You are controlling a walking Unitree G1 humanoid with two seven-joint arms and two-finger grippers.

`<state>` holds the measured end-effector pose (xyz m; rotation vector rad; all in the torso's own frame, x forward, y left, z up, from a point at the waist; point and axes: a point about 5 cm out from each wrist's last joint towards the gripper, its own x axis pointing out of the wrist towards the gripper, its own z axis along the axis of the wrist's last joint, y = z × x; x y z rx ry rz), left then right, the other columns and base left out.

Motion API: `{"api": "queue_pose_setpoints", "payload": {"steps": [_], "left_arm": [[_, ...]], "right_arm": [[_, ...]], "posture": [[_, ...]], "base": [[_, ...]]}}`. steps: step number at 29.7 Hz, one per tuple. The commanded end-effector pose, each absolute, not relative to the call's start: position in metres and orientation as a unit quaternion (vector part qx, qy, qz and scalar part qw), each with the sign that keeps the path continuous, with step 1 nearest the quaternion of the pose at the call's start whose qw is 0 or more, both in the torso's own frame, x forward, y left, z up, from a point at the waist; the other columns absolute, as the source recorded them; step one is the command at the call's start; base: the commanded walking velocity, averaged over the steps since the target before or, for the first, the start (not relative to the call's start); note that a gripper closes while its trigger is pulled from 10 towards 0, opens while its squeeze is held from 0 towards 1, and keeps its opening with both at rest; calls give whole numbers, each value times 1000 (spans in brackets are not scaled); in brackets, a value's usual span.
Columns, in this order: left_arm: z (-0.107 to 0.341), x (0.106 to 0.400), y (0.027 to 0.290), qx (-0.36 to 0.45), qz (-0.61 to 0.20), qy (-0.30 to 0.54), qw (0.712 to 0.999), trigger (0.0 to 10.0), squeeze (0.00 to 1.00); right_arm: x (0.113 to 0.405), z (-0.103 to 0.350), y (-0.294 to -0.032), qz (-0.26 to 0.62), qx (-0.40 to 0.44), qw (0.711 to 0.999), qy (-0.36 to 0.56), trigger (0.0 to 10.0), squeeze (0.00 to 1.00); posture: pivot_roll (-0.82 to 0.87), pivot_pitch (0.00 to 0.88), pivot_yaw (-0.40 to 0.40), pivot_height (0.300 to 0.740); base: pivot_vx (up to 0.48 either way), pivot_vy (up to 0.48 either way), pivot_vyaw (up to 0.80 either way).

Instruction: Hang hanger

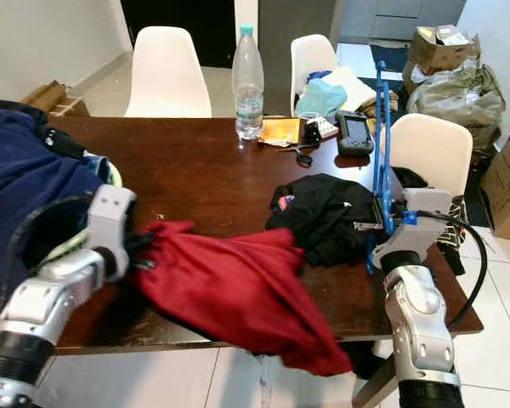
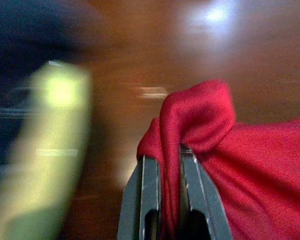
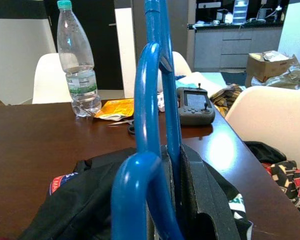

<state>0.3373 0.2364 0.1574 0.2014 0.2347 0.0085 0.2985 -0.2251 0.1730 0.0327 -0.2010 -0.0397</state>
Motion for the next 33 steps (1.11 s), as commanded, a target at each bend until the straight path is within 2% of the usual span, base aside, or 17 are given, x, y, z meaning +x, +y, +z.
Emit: {"api": "queue_pose_setpoints", "payload": {"steps": [1,7,8,10,11,17,18,19,21,22,23,26,27,29,30,31,33], "left_arm": [[163,337,252,124,43,104,986,10000,0],[170,340,247,114,27,75,990,10000,0],[174,342,241,108,16,58,992,10000,239],[178,344,238,105,9,47,993,10000,239],[185,348,236,92,10,28,995,10000,318],[216,359,230,51,-4,-38,998,10000,255],[244,366,222,36,-34,-92,995,10000,0],[244,366,222,36,-34,-92,995,10000,0],[316,377,218,52,-59,-198,977,10000,0],[316,377,218,52,-59,-198,977,10000,0],[347,378,220,62,-56,-237,968,10000,0],[376,375,222,68,-53,-276,957,10000,0],[405,370,220,73,-56,-318,944,10000,0],[405,370,220,73,-56,-318,944,10000,0],[434,359,213,81,-63,-363,926,10000,0],[434,359,213,81,-63,-363,926,10000,0],[464,337,183,63,-118,-423,896,10000,0]], "right_arm": [[294,142,-230,-32,24,999,-26,10000,0],[292,141,-230,-30,22,999,-21,10000,0],[292,140,-230,-28,21,999,-18,10000,0],[292,140,-229,-27,20,999,-16,10000,0],[292,140,-229,-26,19,999,-15,10000,0],[293,139,-229,-26,19,999,-14,10000,0],[294,139,-228,-25,20,999,-14,10000,0],[294,139,-228,-25,20,999,-14,10000,0],[296,139,-225,-22,22,999,-15,10000,0],[296,139,-225,-22,22,999,-15,10000,0],[296,140,-224,-22,23,999,-17,10000,0],[296,140,-224,-23,24,999,-18,10000,0],[296,140,-225,-25,25,999,-20,10000,0],[296,140,-225,-25,25,999,-20,10000,0],[295,140,-226,-28,26,999,-21,10000,0],[295,140,-226,-28,26,999,-21,10000,0],[293,140,-227,-32,26,999,-21,10000,0]], "posture": [[74,115,2,740],[74,120,2,740],[72,120,2,740],[72,120,2,740],[72,118,2,740],[77,114,-2,740],[78,112,-4,740],[78,112,-4,740],[78,104,1,740],[78,104,1,740],[78,104,1,740],[77,101,5,740],[75,100,9,740],[75,100,9,740],[71,100,14,740],[71,100,14,740],[73,103,15,740]], "base": [[0,0,0],[0,0,0],[0,0,0],[0,0,0],[0,0,0],[0,0,0],[0,0,0],[0,0,0],[0,0,0],[0,0,0],[0,0,0],[0,0,0],[0,0,0],[0,0,0],[0,0,0],[0,0,0],[0,0,0]]}}
